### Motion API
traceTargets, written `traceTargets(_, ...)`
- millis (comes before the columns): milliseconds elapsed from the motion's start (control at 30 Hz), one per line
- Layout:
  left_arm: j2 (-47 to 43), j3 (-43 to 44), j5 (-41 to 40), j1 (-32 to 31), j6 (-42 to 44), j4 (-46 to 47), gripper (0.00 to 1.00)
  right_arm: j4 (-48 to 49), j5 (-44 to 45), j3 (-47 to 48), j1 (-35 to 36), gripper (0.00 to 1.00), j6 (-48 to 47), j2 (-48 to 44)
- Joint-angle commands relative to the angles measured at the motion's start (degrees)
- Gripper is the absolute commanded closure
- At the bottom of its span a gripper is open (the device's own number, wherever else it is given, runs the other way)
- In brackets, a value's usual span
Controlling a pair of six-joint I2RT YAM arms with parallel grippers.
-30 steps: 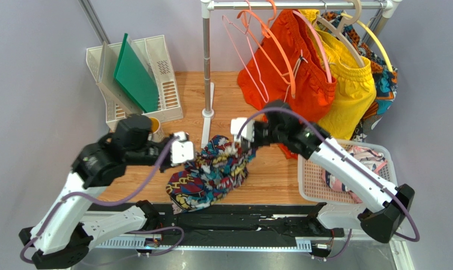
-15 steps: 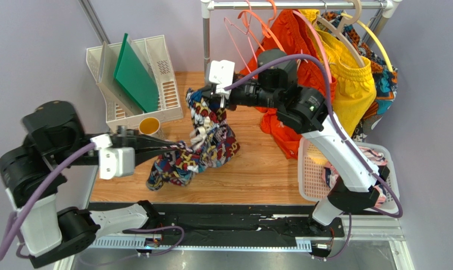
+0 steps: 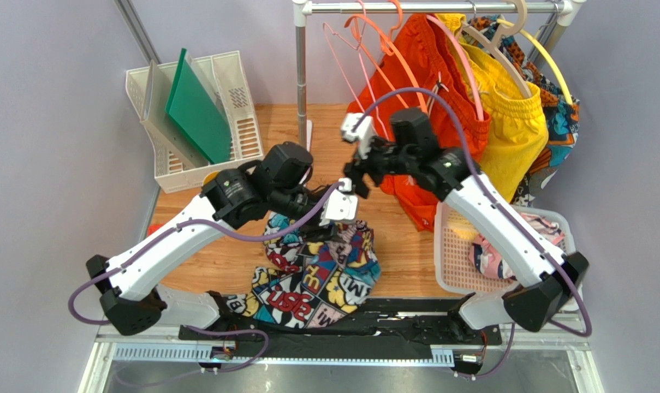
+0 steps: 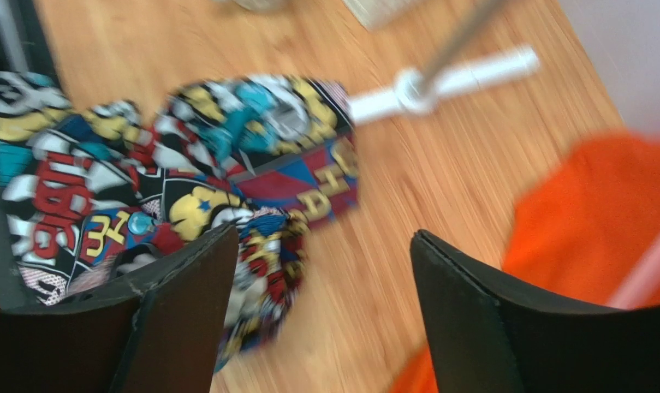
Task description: Place the shorts on the hanger
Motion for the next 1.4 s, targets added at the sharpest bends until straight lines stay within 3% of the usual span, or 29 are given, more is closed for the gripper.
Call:
traceTargets(0, -11.5, -8.0, 3.8, 2.8, -0.5, 4.9, 0.36, -11.5, -1.0, -7.9, -7.3, 0.18, -3.4, -11.8)
traceTargets(133, -10.5, -11.9, 7.5, 15.5, -4.2, 4.0, 0.36, -17.5, -2.0, -15.0, -7.4, 0.18, -5.2, -18.7)
traceTargets(367, 6.6, -8.5, 0.6, 25.0, -3.3, -2.5, 0.46, -20.1, -3.6, -22.8, -6.9, 0.31, -5.5, -18.6)
traceTargets(500, 16.2, -7.6, -1.6, 25.0, -0.7, -5.7, 0.42, -18.3, -3.1, -25.6, -6.0, 0.3, -5.4, -14.4)
traceTargets(733, 18.4, -16.2, -1.0, 25.0, 0.5, -5.0, 0.38, -7.0, -5.3, -26.8, -3.1, 0.18, 8.3, -9.1)
traceTargets(833, 17.1, -21.6, -2.2, 25.0, 0.3, -3.5, 0.45, 0.0, -5.1, -29.0, 0.2, 0.17, 14.2, -7.9)
traceTargets(900, 16.5, -24.3, -3.1, 25.0, 0.6, -3.6, 0.58, 2.2, -4.9, -29.7, 1.7, 0.18, 15.0, -5.6)
traceTargets(933, 16.2, -25.0, -3.3, 25.0, 1.6, -4.7, 0.72, 3.0, -4.9, -29.6, 2.6, 0.29, 14.7, -4.5)
traceTargets(1000, 14.8, -26.3, -3.2, 25.0, 3.1, -6.2, 0.84, 2.9, -6.1, -29.1, 2.8, 0.49, 12.9, -1.6)
traceTargets(1033, 14.1, -26.6, -3.4, 25.0, 4.3, -7.6, 0.95, 1.0, -6.2, -28.8, 2.7, 0.73, 12.0, -0.9)
traceTargets(1100, 11.3, -27.7, -3.5, 25.0, 6.9, -9.4, 1.0, -2.0, -6.6, -28.5, 2.6, 0.95, 8.0, -0.3)
traceTargets(1133, 10.1, -28.1, -3.6, 25.0, 7.6, -11.0, 1.0, -5.2, -6.9, -28.7, 2.5, 1.0, 6.8, -0.8)
traceTargets(1367, 5.1, -26.2, -0.4, 25.1, 13.4, -17.0, 1.0, -18.7, -7.1, -34.1, 2.3, 1.0, -5.0, -16.7)
